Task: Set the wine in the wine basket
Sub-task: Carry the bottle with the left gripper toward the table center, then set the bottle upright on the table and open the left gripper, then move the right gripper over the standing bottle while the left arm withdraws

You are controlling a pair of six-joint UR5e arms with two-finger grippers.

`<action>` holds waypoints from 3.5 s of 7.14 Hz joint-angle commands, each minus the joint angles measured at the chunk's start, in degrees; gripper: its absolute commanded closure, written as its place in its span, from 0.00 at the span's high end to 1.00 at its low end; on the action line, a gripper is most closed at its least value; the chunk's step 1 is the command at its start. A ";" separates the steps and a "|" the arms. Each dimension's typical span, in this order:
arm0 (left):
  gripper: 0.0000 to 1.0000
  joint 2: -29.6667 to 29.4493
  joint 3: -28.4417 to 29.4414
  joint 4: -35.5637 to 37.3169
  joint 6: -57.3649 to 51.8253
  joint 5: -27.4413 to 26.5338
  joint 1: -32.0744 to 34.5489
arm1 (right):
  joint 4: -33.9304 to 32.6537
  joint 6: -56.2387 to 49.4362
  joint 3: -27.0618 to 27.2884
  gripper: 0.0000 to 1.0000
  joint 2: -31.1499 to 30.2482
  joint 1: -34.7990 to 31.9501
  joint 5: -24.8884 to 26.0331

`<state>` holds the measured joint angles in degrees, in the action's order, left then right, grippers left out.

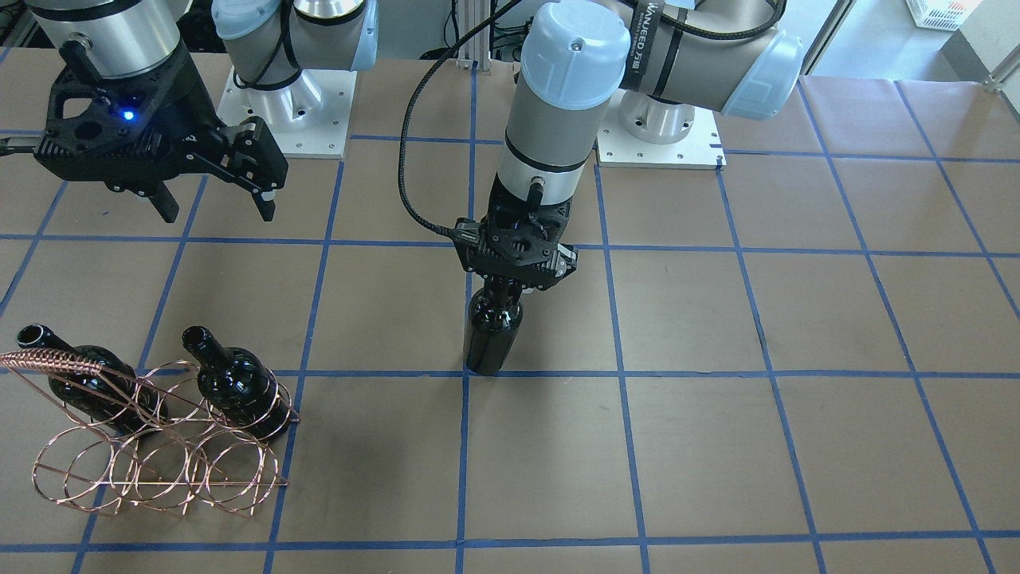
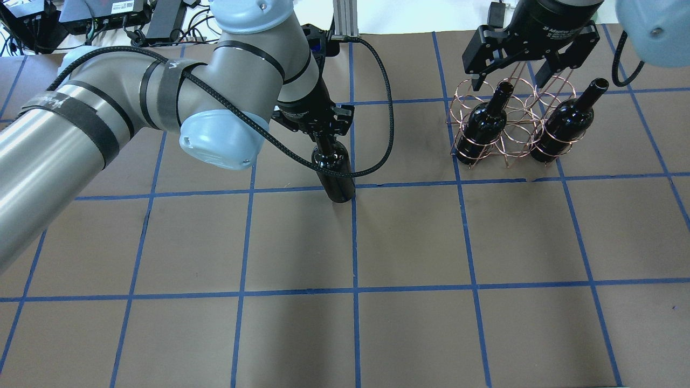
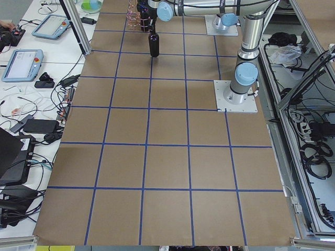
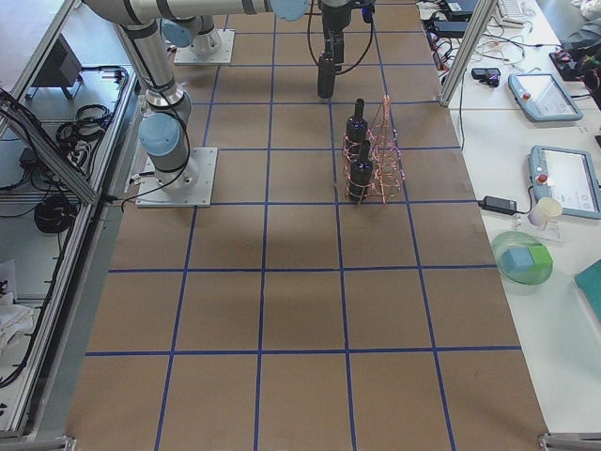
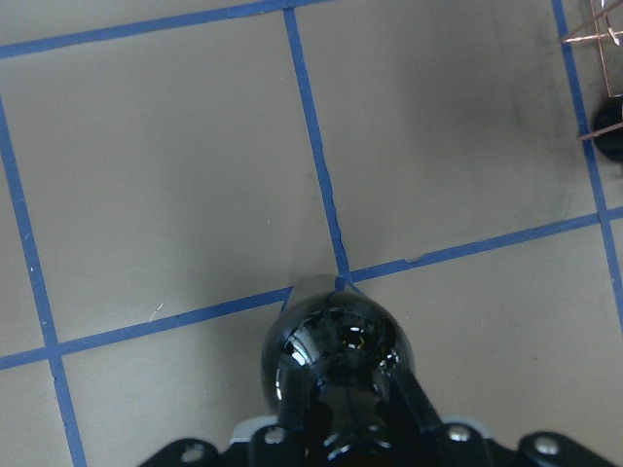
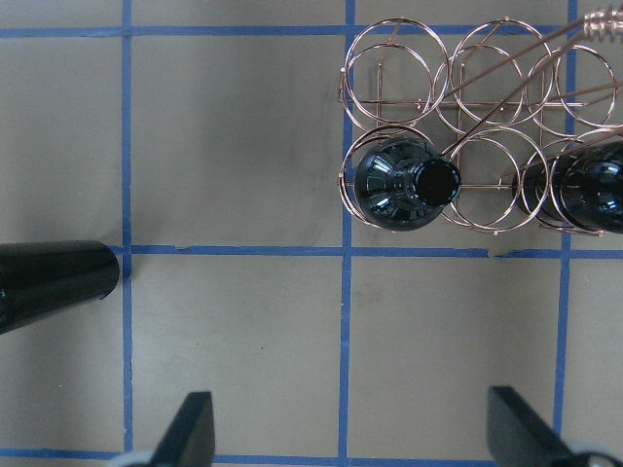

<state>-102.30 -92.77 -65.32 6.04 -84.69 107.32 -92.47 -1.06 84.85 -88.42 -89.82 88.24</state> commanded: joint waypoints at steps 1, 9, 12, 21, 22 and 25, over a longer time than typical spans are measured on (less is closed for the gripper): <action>0.00 0.17 -1.61 -0.16 -0.32 -0.13 0.08 | 0.00 0.00 -0.04 1.00 0.00 0.00 0.00; 1.00 1.92 -0.31 -5.50 0.37 0.14 -0.70 | 0.09 0.00 0.05 1.00 0.00 0.00 0.00; 1.00 4.47 9.86 -20.41 -0.14 0.05 -8.66 | 0.09 0.00 0.05 1.00 0.09 0.00 0.09; 1.00 5.01 9.89 -23.45 -9.64 -3.82 -26.46 | -7.19 18.62 -4.26 1.00 8.51 -15.17 0.52; 1.00 4.92 9.89 -23.45 -9.73 -3.99 -26.46 | -7.55 22.20 -4.17 1.00 9.57 -18.51 0.53; 1.00 5.44 9.89 -24.76 -9.64 -4.61 -26.55 | -10.89 25.93 -4.08 0.96 14.58 -25.22 3.87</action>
<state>-97.12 -82.88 -89.42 -3.63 -89.22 80.77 -102.54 24.05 80.65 -75.54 -113.40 91.33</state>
